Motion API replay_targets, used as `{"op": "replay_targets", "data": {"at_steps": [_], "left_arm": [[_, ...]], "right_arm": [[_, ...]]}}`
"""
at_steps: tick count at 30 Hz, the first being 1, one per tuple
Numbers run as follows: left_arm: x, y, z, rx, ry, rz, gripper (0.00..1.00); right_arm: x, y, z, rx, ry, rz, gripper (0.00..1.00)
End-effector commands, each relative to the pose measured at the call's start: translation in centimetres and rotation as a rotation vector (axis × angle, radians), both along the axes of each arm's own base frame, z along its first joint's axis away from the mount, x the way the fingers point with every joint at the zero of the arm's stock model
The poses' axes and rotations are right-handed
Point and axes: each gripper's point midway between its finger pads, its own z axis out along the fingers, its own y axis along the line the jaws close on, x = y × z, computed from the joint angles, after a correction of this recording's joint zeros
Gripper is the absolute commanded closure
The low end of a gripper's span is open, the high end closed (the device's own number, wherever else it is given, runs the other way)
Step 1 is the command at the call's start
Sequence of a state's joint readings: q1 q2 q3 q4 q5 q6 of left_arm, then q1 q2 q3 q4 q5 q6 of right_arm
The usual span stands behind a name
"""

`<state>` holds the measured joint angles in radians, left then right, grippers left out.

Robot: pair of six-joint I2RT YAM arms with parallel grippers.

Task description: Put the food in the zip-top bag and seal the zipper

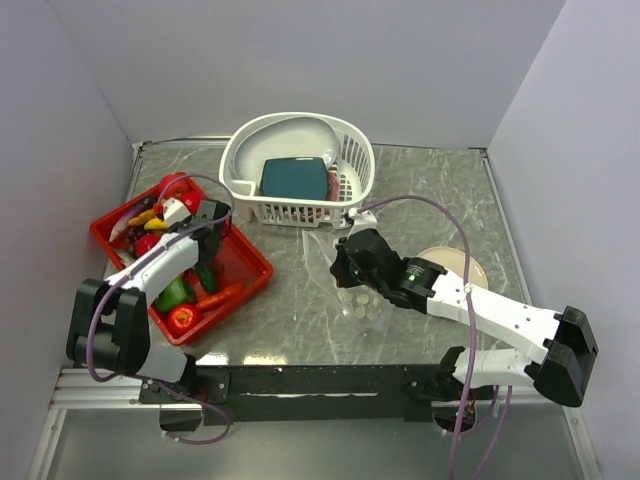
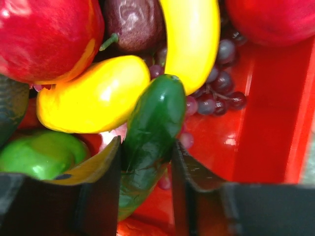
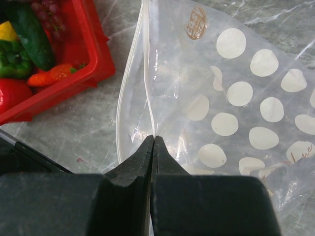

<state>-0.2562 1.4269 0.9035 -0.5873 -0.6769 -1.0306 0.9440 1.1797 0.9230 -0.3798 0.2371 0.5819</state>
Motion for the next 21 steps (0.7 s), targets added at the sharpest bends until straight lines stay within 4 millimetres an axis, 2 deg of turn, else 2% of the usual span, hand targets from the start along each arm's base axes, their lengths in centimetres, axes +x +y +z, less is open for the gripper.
{"op": "replay_targets", "data": {"at_steps": [1, 5, 8, 10, 11, 12, 13, 17, 21], "left_arm": [[0.5, -0.2, 4.1, -0.026, -0.126, -0.029, 0.75], [-0.4, -0.1, 7.1, -0.028, -0.189, -0.072, 0.85], [-0.9, -0.2, 8.4, -0.031, -0.212, -0.108, 0.91], [-1.2, -1.0, 10.2, -0.077, -0.278, -0.154, 0.95], [-1.4, -1.5, 11.8, -0.108, -0.337, -0.180, 0.97], [-1.6, -2.1, 12.4, -0.137, -0.369, -0.205, 0.99], [-1.2, -3.7, 13.6, -0.207, -0.433, -0.267, 0.99], [-1.8, -7.8, 17.8, -0.409, -0.629, -0.368, 0.99], [-1.8, -11.6, 20.0, -0.529, -0.722, -0.403, 0.99]], "right_arm": [[0.4, 0.4, 1.6, 0.053, -0.042, 0.008, 1.00], [0.5, 0.5, 1.5, 0.053, -0.040, 0.009, 1.00], [0.6, 0.6, 1.5, 0.051, -0.040, 0.004, 1.00], [0.8, 0.7, 1.7, 0.056, -0.046, 0.001, 1.00], [0.9, 0.7, 1.6, 0.056, -0.045, -0.002, 1.00], [0.9, 0.9, 1.7, 0.062, -0.046, -0.002, 1.00], [0.9, 1.1, 1.8, 0.067, -0.046, -0.002, 1.00], [0.6, 2.1, 1.5, 0.074, -0.033, 0.009, 1.00], [0.6, 2.5, 1.7, 0.070, -0.037, -0.020, 1.00]]}}
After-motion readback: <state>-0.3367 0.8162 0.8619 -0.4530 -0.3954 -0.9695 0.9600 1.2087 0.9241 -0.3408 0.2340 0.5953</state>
